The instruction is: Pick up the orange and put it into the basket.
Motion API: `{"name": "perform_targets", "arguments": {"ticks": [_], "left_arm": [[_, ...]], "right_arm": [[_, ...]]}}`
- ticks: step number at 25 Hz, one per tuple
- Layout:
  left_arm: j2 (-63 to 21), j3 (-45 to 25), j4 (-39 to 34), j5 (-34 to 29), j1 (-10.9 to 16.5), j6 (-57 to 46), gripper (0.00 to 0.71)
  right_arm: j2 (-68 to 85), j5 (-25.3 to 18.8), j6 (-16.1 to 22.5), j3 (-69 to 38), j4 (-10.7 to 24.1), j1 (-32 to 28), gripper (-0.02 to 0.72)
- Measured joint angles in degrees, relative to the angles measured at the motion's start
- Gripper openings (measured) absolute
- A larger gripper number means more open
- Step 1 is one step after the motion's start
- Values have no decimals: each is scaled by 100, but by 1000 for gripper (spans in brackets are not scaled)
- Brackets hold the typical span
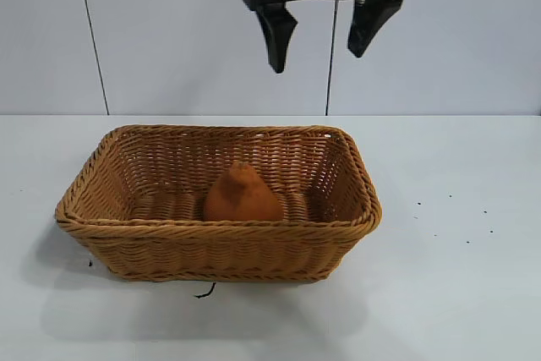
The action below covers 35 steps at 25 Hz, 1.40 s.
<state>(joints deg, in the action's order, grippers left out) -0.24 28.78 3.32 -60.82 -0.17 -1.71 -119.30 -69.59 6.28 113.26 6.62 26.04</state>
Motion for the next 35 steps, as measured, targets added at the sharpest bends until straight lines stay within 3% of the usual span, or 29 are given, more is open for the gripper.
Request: {"name": "perform_targets", "arguments": {"ticks": [13, 20, 26, 35], "left_arm": [[0, 0, 0, 0, 0, 0, 692], [0, 0, 0, 0, 0, 0, 692], [0, 0, 0, 0, 0, 0, 692], [0, 0, 0, 0, 0, 0, 692]], "right_arm": [[0, 0, -148, 0, -6, -2296, 696], [98, 2, -346, -200, -196, -2556, 696], [1023, 10, -462, -1680, -141, -2556, 696], [3716, 2, -581, -4736, -200, -2556, 696]]}}
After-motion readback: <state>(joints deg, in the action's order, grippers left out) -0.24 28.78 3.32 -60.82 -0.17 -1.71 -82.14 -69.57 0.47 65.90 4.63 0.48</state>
